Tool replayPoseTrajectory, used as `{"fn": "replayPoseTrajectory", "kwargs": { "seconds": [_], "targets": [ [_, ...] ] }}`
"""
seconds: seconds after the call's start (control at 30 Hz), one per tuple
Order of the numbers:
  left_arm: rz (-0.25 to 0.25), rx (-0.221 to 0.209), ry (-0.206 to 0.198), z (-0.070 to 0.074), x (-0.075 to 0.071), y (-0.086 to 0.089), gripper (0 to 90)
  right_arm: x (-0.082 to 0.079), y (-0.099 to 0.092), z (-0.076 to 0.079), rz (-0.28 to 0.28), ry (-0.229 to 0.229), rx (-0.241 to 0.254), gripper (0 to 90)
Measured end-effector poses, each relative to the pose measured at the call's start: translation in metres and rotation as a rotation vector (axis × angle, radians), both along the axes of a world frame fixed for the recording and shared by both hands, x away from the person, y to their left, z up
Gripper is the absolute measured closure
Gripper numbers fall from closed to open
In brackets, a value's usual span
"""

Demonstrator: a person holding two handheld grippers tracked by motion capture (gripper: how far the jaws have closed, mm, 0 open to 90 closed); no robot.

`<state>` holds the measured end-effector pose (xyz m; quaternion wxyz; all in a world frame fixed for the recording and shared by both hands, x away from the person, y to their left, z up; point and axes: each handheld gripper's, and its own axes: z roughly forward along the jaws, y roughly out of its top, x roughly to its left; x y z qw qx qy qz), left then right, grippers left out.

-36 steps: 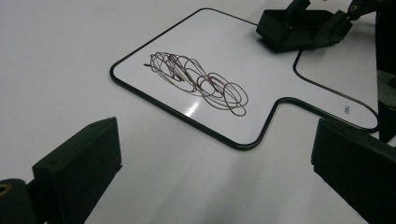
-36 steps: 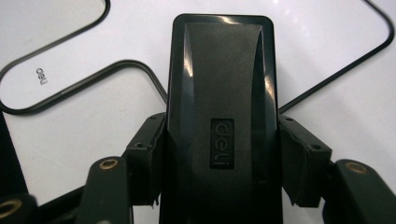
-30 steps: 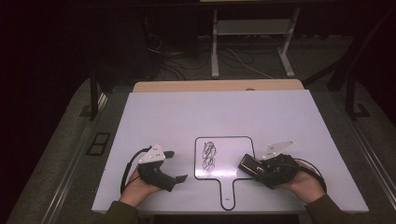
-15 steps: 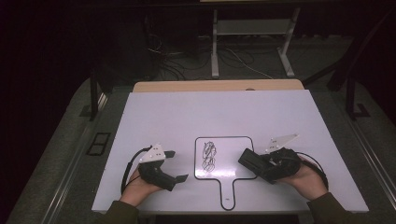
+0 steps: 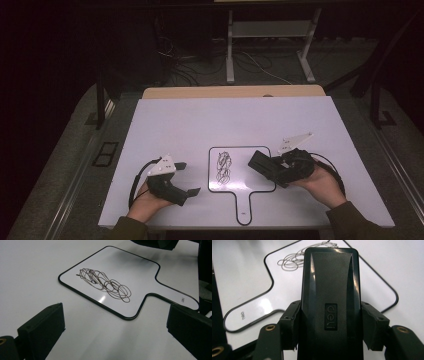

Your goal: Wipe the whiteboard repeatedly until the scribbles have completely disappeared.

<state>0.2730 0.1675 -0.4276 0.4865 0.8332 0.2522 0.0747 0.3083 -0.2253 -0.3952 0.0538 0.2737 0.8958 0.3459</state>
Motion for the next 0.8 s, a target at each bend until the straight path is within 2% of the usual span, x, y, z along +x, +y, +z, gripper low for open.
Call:
{"fn": "replayPoseTrajectory", "kwargs": {
  "seconds": [0.5, 0.8],
  "targets": [
    [-0.004, 0.000, -0.007, 0.001, -0.001, -0.003, 0.6, 0.020, 0.025, 0.005, 0.018, 0.011, -0.006, 39.0],
    [-0.005, -0.002, -0.006, 0.000, 0.000, -0.002, 0.6, 0.034, 0.048, 0.009, 0.041, 0.023, -0.003, 39.0]
  ]
}}
